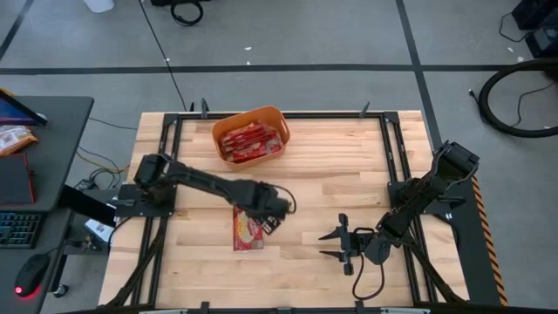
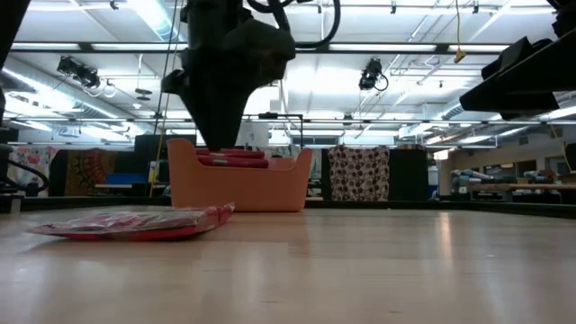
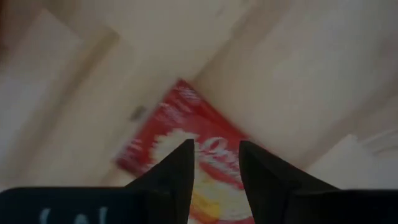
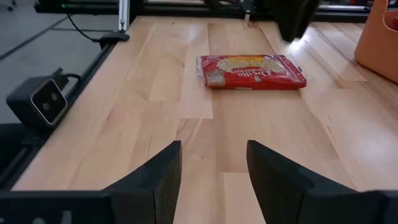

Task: Sort popcorn bags into baskets
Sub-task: Put the red popcorn bag into the orange bin

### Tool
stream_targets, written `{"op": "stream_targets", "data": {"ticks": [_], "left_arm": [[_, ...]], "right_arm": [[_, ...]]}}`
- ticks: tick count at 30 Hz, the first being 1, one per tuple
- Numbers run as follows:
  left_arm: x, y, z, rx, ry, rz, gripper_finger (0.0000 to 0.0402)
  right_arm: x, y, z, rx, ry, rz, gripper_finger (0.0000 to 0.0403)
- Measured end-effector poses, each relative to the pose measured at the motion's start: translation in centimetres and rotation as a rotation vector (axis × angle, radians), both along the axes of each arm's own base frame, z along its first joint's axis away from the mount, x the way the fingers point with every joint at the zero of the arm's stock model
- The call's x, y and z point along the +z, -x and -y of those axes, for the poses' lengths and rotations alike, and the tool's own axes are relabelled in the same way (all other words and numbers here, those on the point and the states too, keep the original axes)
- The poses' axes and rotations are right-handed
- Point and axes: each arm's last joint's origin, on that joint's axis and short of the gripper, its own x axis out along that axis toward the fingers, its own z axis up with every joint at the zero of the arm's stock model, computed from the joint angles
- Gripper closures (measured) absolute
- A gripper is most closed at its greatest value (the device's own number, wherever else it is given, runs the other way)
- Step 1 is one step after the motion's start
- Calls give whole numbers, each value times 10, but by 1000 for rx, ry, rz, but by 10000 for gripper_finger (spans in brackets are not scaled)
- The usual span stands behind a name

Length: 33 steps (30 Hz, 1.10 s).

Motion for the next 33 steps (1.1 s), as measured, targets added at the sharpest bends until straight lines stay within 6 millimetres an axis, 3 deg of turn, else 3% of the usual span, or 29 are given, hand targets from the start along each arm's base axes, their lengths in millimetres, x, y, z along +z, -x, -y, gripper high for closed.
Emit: {"op": "stream_targets", "data": {"ticks": [9,29,33], "left_arm": [[-28,-4,46,132,23,28,233],[-77,-15,48,178,4,-103,230],[-78,-15,48,144,15,-118,234]], "right_arm": [[2,-1,-1,4,-11,19,218],[3,-1,-1,11,7,25,218],[3,-1,-1,11,8,25,218]]}}
